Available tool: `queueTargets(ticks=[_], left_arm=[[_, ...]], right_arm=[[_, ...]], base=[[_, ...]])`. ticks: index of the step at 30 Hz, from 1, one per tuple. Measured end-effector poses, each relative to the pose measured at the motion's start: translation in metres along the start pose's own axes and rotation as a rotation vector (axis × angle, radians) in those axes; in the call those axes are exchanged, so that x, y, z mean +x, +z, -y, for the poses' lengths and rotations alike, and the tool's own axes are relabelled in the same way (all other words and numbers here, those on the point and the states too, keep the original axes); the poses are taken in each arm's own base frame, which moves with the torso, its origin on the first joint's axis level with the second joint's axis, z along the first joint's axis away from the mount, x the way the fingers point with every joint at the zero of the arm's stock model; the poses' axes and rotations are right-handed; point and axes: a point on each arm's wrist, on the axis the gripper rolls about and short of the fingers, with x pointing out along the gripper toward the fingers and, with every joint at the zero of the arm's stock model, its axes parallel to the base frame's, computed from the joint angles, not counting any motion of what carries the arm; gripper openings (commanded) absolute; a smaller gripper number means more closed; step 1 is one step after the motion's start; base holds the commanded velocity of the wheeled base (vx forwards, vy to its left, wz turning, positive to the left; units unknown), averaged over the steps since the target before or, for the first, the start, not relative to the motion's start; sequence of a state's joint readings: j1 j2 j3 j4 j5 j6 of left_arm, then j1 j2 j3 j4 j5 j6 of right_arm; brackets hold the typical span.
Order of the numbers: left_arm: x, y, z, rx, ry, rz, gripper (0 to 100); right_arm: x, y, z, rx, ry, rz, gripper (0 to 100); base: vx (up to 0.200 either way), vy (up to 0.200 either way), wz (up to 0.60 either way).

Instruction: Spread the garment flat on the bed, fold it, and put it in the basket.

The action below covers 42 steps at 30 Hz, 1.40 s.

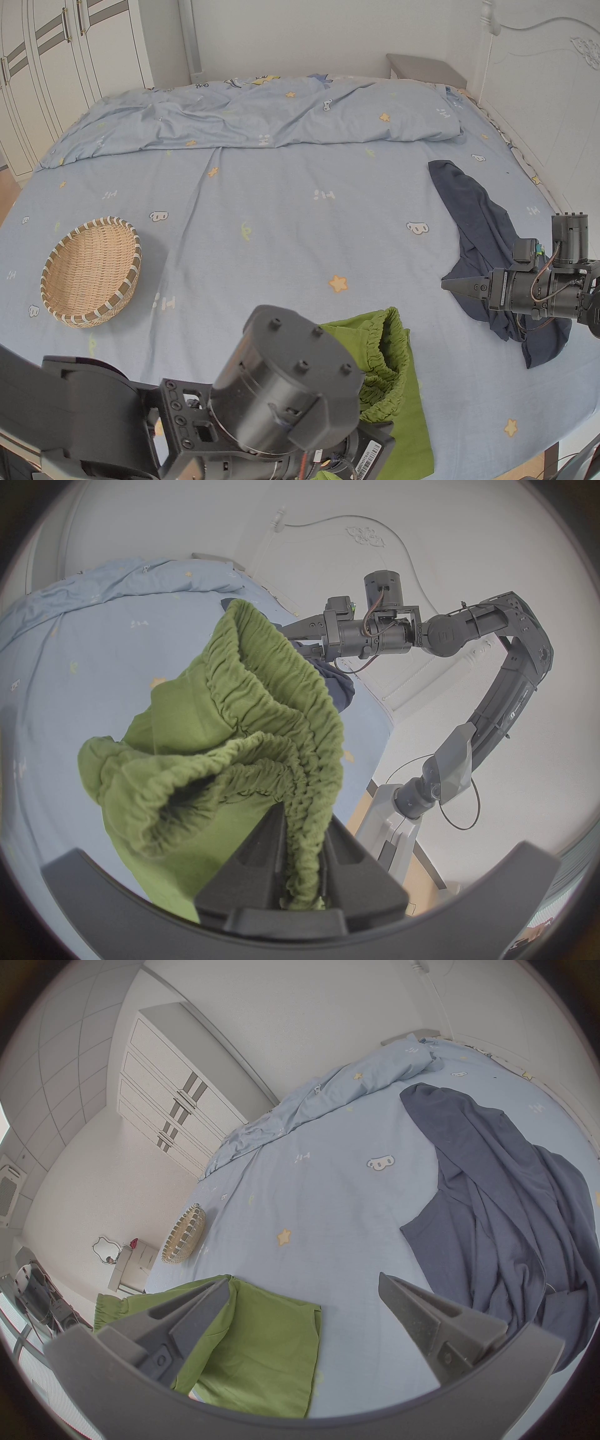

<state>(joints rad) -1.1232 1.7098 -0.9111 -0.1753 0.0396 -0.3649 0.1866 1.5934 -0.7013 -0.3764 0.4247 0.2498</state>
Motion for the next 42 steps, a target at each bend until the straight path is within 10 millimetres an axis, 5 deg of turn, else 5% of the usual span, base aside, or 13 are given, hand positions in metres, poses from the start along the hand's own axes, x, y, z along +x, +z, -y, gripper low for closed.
queueTargets(ticks=[5,6,25,35,42], left_arm=[[0.007,-0.002,0.0,-0.011,0.001,-0.005,0],[0.008,-0.002,0.0,-0.013,0.0,-0.005,100],[0.031,0.01,0.006,-0.21,-0.173,0.33,100],[0.017,-0.004,-0.077,-0.408,-0.043,0.265,100],[-0.018,-0.048,-0.142,-0.572,-0.065,0.118,100]], right_arm=[[0.0,0.0,0.0,0.001,0.0,-0.001,100],[0.0,0.0,0.0,0.001,0.0,-0.001,100],[0.0,0.0,0.0,0.0,0.0,-0.002,100],[-0.005,0.002,-0.003,-0.008,0.004,0.017,100],[-0.015,0.004,-0.012,-0.02,0.022,0.03,100]], base=[[0.0,0.0,0.0],[0.0,0.0,0.0],[0.0,0.0,0.0],[0.0,0.0,0.0],[0.0,0.0,0.0]])
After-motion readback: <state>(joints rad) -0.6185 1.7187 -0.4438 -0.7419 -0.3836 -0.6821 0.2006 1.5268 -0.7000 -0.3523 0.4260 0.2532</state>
